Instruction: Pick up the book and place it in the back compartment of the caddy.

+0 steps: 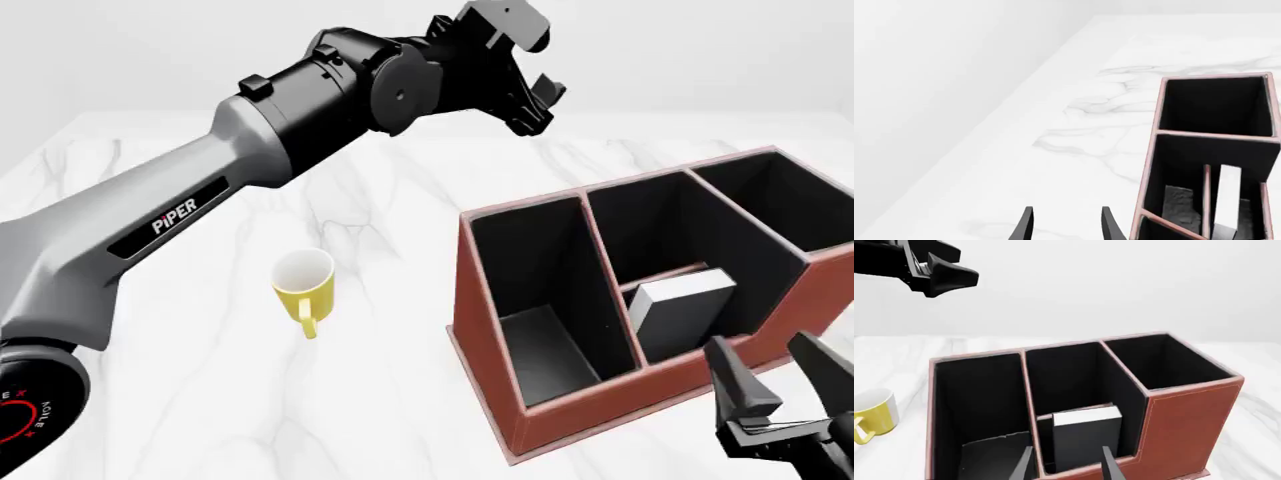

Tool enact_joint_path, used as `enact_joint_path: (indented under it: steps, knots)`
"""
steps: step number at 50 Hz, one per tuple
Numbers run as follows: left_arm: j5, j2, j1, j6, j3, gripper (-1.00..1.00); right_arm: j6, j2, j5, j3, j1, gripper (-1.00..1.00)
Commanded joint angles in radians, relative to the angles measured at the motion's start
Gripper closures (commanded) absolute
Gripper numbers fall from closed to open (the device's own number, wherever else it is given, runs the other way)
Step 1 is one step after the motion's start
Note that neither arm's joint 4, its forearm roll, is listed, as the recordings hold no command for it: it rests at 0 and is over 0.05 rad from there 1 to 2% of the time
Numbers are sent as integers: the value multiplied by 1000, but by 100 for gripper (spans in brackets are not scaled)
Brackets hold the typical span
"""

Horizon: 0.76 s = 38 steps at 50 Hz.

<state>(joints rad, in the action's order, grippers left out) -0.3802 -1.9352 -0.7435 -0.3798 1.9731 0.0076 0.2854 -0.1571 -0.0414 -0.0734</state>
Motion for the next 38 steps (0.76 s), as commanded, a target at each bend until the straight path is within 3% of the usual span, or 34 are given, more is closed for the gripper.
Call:
enact_joint_path:
  steps: [1, 3, 5, 8, 16, 17, 20, 21, 22, 26, 31, 38]
  knots:
    - [75, 24, 53, 16, -56, -100, -15, 125, 139, -275, -80, -100]
    - [76, 22, 52, 13, -57, -100, -57, 90, 247, -423, -88, -100]
    - [77, 19, 57, 17, -49, -100, -62, 71, 280, -468, -87, -100]
    - [67, 9, 57, 20, -30, -100, -48, 74, 388, -651, -91, -100]
    - [56, -1, 49, 26, -10, -100, -98, 72, 590, -1099, -116, -100]
    - [56, -1, 49, 26, -10, -100, -98, 73, 591, -1100, -116, -100]
    - [59, -8, 50, 30, -7, -100, -78, 90, 659, -1280, -110, -100]
    - [59, -8, 50, 30, -7, -100, -78, 91, 659, -1281, -110, -100]
    - [56, -8, 48, 31, -8, -100, -75, 94, 714, -1386, -110, -100]
    - [53, -11, 48, 27, -7, -100, -78, 93, 748, -1470, -90, -100]
    - [56, -7, 52, 31, -15, -100, -36, 109, 799, -1597, -48, -100]
    - [68, 8, 58, 36, -39, -100, -60, 95, 864, -1734, -16, -100]
